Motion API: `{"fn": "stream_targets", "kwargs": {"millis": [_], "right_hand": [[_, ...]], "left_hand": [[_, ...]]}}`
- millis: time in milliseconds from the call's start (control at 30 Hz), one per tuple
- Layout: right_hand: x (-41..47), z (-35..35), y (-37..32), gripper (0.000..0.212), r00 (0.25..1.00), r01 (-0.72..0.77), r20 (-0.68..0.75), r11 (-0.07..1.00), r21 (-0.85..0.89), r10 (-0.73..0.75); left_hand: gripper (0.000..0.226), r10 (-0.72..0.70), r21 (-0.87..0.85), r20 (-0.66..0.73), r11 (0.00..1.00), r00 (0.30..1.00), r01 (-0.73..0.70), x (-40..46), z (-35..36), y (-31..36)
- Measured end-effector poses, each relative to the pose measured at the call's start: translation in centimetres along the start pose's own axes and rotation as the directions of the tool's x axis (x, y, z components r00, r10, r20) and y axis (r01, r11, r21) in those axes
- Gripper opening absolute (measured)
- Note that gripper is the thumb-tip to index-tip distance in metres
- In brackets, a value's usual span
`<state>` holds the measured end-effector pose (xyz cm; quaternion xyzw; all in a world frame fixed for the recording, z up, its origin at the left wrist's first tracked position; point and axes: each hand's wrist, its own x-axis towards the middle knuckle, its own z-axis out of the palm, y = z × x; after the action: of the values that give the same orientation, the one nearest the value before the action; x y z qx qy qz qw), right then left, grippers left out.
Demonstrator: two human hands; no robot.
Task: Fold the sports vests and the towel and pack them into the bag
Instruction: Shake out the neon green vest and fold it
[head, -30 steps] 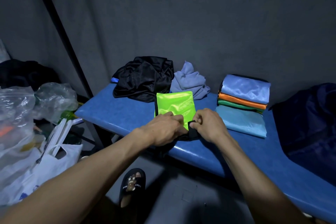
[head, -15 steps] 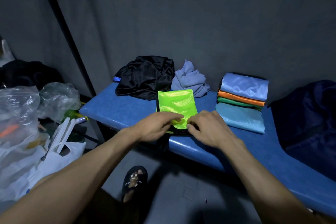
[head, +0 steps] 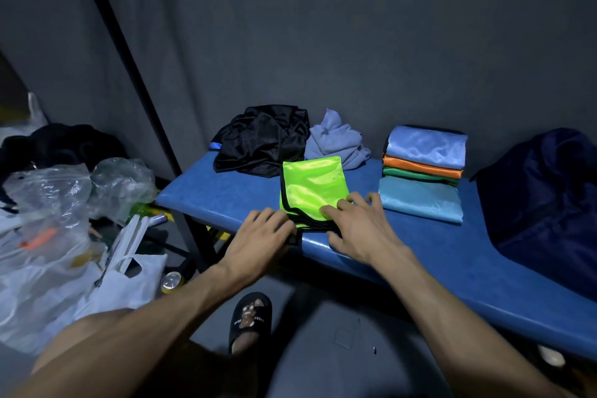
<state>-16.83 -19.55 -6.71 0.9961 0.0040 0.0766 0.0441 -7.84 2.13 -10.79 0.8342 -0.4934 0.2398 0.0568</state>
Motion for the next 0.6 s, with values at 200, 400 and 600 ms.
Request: {"fn": "stream_targets", "kwargs": {"millis": [200,400,600], "right_hand": [[-0.5,0.9,-1.3,0.055,1.0,0.012,0.028,0.998,-0.064,-0.01],[-1.0,1.1,-1.8,0.05,1.0,-0.019,0.018,0.997,-0.07,0.02],[-1.5,1.1,-1.6,0.066,1.0,-0.009,-0.003,0.999,-0.03,0.009]], "left_hand": [[0.02,0.044,-0.342,0.047,0.939,0.998,-0.025,1.5,-1.8,-0.9],[0.032,-0.11,-0.551,0.285,0.794,0.952,0.257,3.7,-1.9,-2.0],[0.031,-0.428,-0.643,0.382,0.513,0.819,0.568,4.7,-1.0,-1.8]]}}
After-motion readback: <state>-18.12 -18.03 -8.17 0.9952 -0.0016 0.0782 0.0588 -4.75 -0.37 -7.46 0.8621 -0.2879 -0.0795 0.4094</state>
